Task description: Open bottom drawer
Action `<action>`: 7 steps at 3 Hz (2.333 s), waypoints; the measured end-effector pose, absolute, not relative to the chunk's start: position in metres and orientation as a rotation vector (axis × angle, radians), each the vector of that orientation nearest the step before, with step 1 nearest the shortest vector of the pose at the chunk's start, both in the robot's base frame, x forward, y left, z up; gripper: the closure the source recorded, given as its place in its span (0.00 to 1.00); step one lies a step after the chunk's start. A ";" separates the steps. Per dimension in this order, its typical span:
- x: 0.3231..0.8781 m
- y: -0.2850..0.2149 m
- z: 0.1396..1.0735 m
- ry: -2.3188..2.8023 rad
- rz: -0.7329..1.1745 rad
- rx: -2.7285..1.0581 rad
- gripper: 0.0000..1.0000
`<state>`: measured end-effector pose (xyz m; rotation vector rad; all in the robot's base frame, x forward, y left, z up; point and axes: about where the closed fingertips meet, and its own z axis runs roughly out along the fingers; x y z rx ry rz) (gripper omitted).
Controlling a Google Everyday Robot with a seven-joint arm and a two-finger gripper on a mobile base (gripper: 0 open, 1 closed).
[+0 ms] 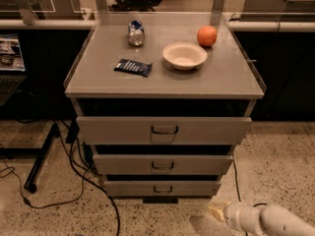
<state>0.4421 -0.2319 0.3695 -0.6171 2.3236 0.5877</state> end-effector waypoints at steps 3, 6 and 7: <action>0.491 -0.209 0.285 2.336 0.580 -0.464 1.00; 0.528 -0.217 0.271 2.277 0.561 -0.279 1.00; 0.581 -0.216 0.256 2.240 0.566 -0.205 1.00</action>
Offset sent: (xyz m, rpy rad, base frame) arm 0.0371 0.0321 -0.1056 0.0434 0.0220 -0.0958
